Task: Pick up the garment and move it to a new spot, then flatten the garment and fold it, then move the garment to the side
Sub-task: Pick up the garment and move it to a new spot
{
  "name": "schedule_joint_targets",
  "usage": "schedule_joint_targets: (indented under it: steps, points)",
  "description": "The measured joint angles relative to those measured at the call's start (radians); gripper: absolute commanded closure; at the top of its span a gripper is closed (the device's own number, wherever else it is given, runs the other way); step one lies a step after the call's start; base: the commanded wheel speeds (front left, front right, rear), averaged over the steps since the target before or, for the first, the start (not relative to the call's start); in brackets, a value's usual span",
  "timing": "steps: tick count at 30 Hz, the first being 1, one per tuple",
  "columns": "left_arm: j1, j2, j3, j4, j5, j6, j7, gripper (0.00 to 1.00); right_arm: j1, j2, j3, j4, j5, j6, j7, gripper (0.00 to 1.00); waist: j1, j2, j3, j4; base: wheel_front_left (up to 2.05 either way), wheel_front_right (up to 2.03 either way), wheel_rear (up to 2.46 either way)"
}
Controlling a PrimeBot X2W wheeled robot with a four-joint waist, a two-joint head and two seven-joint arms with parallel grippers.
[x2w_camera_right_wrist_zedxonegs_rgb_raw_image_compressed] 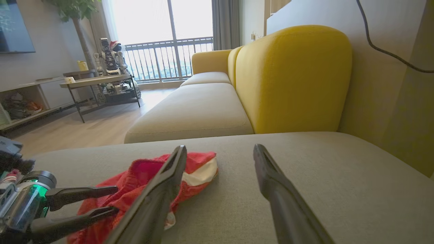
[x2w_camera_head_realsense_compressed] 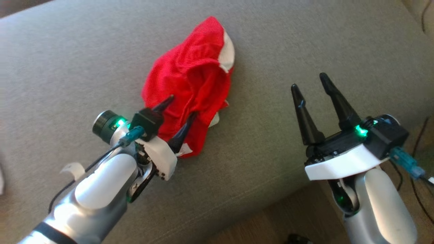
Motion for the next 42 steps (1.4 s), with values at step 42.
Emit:
schedule_joint_targets:
  steps: [42]
  points:
    - [0.798,-0.28,0.743,-0.488,0.37,0.144,-0.001,0.0,0.269,0.006,-0.144,0.079,-0.2,0.0,0.0,0.0,-0.0002,0.0,-0.317,0.465,0.0,0.0,0.0]
